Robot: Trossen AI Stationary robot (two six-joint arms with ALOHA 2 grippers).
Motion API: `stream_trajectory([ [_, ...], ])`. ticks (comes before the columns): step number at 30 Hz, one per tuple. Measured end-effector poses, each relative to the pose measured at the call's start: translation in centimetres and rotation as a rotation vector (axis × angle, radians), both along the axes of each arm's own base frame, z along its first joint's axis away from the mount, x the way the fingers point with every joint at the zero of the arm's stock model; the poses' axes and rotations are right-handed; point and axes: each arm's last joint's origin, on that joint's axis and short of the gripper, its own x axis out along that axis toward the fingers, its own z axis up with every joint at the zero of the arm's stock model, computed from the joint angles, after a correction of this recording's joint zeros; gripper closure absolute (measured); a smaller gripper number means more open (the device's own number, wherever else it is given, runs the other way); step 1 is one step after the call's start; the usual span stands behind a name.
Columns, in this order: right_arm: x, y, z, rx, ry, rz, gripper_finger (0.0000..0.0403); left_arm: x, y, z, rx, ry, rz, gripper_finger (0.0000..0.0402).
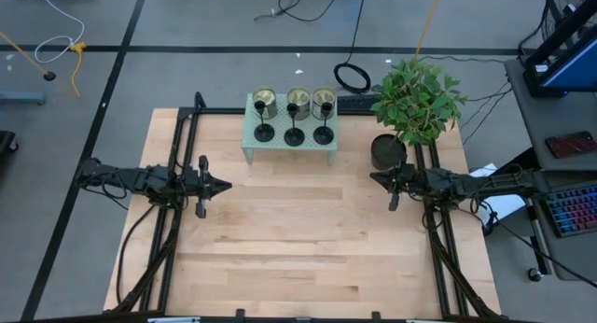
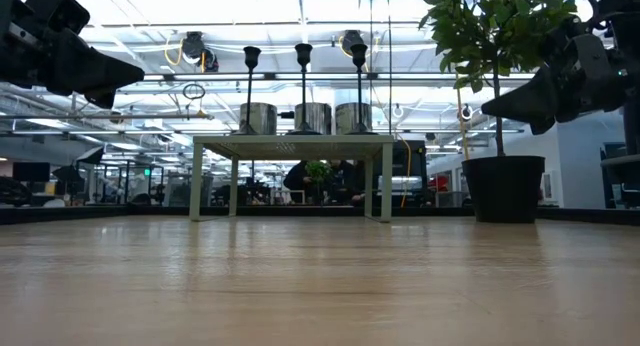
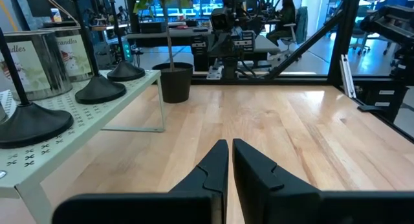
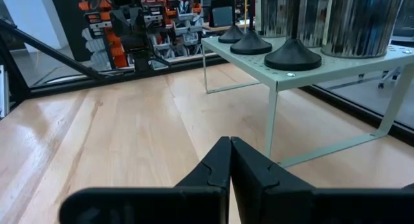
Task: Pick & Place candle stick holders
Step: Return to Home Position
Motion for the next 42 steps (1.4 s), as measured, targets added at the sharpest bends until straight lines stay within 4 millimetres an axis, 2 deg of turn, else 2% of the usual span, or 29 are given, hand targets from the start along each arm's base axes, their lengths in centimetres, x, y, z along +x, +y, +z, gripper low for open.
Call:
stream_trajectory([
  [42,0.03,0.0,0.09,-0.008,-0.007,0.0,0.0399,0.0,0.0,0.01,0.0,-0.001,0.0,0.0376],
])
